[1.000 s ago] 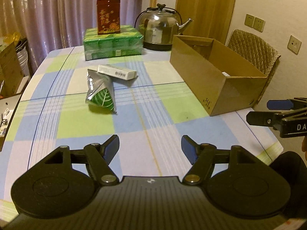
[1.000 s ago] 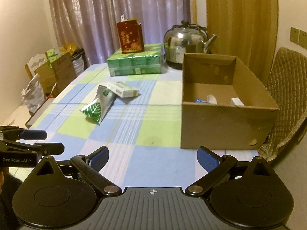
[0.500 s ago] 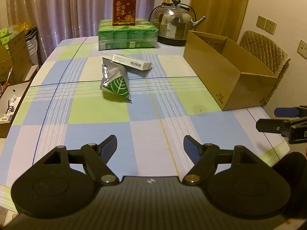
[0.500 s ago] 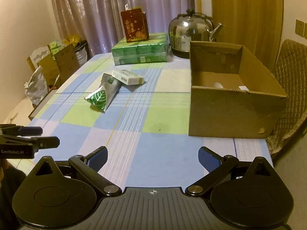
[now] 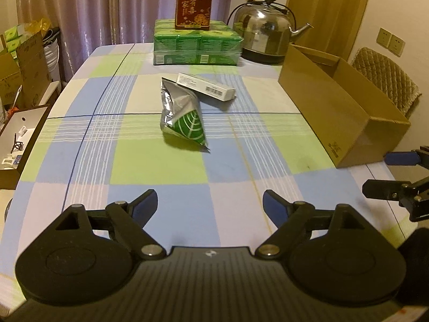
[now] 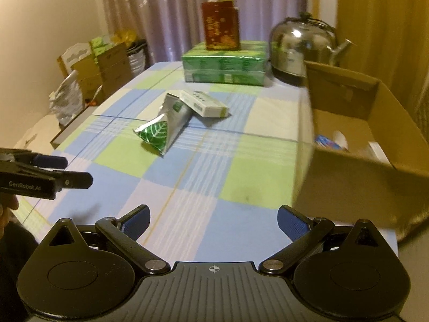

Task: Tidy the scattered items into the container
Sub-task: 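Move both open tools back to the silver tea pouch and white medicine box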

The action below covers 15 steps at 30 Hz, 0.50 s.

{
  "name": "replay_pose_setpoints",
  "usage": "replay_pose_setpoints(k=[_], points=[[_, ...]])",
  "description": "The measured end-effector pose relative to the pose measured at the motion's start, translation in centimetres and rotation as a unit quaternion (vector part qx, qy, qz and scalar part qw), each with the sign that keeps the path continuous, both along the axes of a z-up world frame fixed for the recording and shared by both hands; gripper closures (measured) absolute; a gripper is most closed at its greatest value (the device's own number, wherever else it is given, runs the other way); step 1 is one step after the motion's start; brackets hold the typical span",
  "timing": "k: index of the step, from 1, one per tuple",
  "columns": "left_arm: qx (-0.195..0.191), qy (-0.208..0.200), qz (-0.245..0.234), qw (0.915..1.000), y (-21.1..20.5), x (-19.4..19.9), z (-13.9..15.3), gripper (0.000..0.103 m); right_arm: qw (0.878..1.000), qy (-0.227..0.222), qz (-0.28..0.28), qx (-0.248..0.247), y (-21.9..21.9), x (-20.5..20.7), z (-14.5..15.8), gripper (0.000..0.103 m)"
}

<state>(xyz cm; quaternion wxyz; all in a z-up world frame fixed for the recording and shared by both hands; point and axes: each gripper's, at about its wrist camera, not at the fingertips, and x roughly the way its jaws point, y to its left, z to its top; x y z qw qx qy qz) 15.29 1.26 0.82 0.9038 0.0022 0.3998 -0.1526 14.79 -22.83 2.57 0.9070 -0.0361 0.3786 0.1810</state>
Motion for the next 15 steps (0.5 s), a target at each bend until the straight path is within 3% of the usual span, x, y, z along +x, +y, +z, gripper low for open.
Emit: replay_pose_setpoints(k=[7,15], points=[[0.001,0.006,0.003,1.0,1.3,5.7,-0.5,0.017,0.999,0.005,0.041,-0.001,2.1,6.4,0.5,0.004],[-0.005,0.016,-0.004,0.9999,1.4,13.5,-1.8,0.015,0.995,0.0,0.092,-0.05,5.3,14.0,0.4,0.004]])
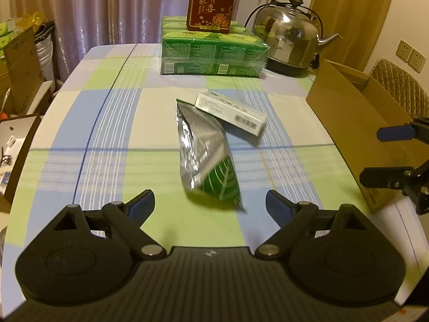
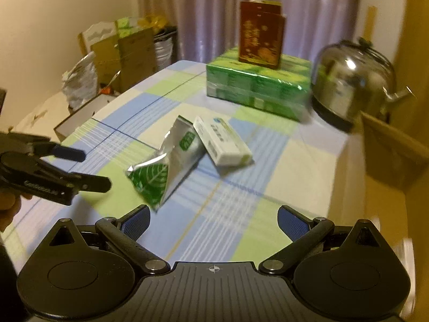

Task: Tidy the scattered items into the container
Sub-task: 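Move both open tools back to the silver tea pouch and white medicine box, then grasp the silver tea pouch with the left tool while the right tool grasps the white medicine box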

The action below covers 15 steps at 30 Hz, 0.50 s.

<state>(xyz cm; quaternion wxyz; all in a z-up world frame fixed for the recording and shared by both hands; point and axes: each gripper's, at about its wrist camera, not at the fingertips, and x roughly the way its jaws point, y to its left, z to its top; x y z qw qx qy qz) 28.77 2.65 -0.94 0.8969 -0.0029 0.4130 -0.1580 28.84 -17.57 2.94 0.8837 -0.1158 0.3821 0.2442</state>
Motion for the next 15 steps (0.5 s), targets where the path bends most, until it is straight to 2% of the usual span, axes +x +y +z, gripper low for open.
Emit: replay_pose_setpoints(k=[5,10,15], points=[[0.014,0.015,-0.016,0.9997,-0.4,4.6,-1.6,0.013,0.999,0.016,0.03,-0.033,1.8,4.9,-1.2,0.004],[0.003,0.04,-0.036,0.9985,-1.0,8.5,-2.7,0.012,0.996,0.034,0.054,-0.066,3.0,9.9,-2.5,0.005],[0.014,0.05,-0.058,0.997,-2.4,11.1,-3.9,0.012,0.992,0.058,0.075,-0.077,3.8,13.9,-3.8,0.005]])
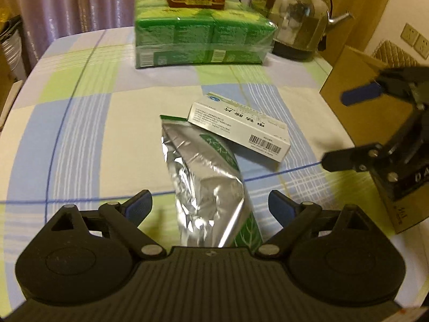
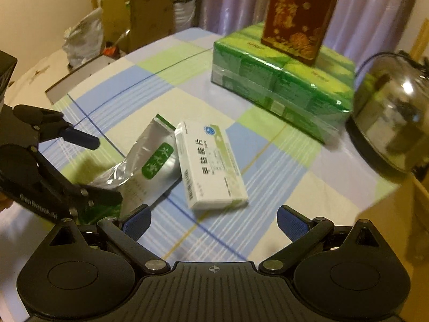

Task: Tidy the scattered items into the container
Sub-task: 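Grasp the silver tea pouch with the left tool while the right tool grasps the white medicine box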

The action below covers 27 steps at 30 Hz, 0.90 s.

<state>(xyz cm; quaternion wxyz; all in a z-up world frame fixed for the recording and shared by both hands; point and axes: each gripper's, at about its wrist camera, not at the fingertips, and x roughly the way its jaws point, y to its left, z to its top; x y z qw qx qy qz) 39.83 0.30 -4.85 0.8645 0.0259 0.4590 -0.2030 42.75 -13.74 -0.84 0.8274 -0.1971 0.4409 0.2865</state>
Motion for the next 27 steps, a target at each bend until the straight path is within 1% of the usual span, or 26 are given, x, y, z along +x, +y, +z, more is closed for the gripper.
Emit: replay_pose_setpoints(k=[5,8,11,14,17,19,21,25,26,27], points=[[-0.001,0.018,-0.016,0.9997,-0.2,1.6,-1.1,0.012,1.0,0.018,0.017,-0.008,0.7,3.4,-1.4,0.005],[0.007,0.017,-0.019,0.9996,0.2,2.2,-1.5,0.012,0.999,0.04,0.022,0.001,1.0,5.2,-2.2,0.005],[0.001,0.02,-0.023,0.9995,0.7,2.5,-1.8,0.01,0.998,0.057,0.032,0.001,1.6,6.3,-3.1,0.005],[0.0,0.018,-0.024,0.9995,0.9,2.7,-1.8,0.01,0.997,0.062,0.048,-0.007,2.4,6.9,-3.7,0.005],[-0.008,0.026,-0.021,0.9994,1.0,3.1,-2.1,0.01,0.996,0.068,0.052,-0.015,2.9,7.7,-4.4,0.006],[-0.009,0.028,-0.021,0.9994,0.9,3.2,-2.3,0.01,0.996,0.071,0.048,-0.018,3.0,8.3,-4.8,0.009],[-0.009,0.027,-0.023,0.9993,0.7,3.3,-2.5,0.01,0.996,0.078,0.049,-0.02,3.2,8.8,-5.2,0.016],[-0.014,0.031,-0.019,0.9992,0.8,3.4,-2.8,0.01,0.994,0.095,0.047,-0.02,3.4,9.5,-6.1,0.019],[-0.014,0.032,-0.019,0.9992,0.7,3.4,-2.9,0.01,0.994,0.1,0.044,-0.018,3.4,9.7,-6.3,0.023],[-0.013,0.032,-0.018,0.9992,0.6,3.5,-2.9,0.01,0.994,0.103,0.04,-0.017,3.4,9.7,-6.5,0.03]])
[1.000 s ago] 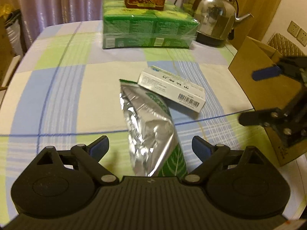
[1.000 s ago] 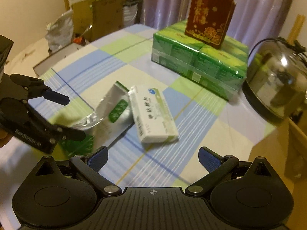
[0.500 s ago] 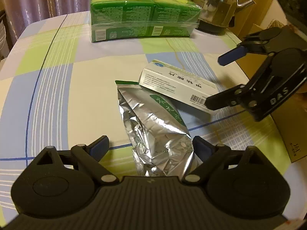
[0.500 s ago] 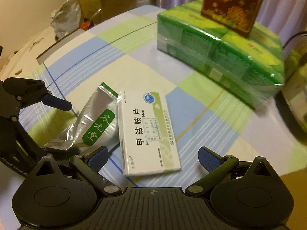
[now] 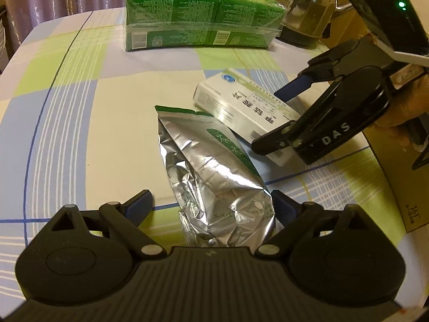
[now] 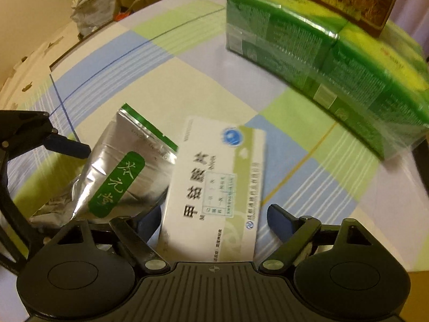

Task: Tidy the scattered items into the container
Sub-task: 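Grasp the silver tea pouch with the left tool while the right tool grasps the white medicine box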

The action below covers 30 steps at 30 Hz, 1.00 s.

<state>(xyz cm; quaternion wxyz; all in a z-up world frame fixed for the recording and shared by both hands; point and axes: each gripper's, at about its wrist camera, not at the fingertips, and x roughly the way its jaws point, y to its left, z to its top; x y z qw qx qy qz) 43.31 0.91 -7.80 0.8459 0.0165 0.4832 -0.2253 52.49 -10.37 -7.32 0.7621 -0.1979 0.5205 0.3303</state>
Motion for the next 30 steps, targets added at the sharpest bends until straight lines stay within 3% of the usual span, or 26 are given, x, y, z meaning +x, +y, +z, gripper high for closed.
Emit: replay_pose_setpoints(k=[3,7,11,17,22,30], points=[[0.003,-0.001,-0.001,1.0,-0.3,0.0,0.0,0.015,1.0,0.002,-0.021,-0.001,-0.5,-0.3,-0.1,0.033],[0.006,-0.004,-0.009,0.9999,-1.1,-0.3,0.3,0.036,0.999,-0.001,-0.03,-0.032,-1.4,-2.0,0.1,0.033],[0.022,-0.004,-0.016,0.9996,-1.8,-1.2,0.9,0.044,0.997,0.007,-0.062,-0.051,-2.9,-4.8,0.5,0.033],[0.022,0.017,-0.036,0.999,-1.6,-5.1,1.6,0.048,0.994,0.022,-0.091,-0.05,-4.3,-11.4,1.3,0.033],[0.03,0.036,-0.073,0.9962,-1.5,-11.6,1.9,0.048,0.994,0.014,-0.093,-0.047,-5.0,-19.5,1.8,0.034],[0.011,0.05,-0.123,0.9911,-2.3,-21.8,1.6,0.045,0.99,-0.014,-0.134,-0.042,-7.8,-31.1,1.9,0.034]])
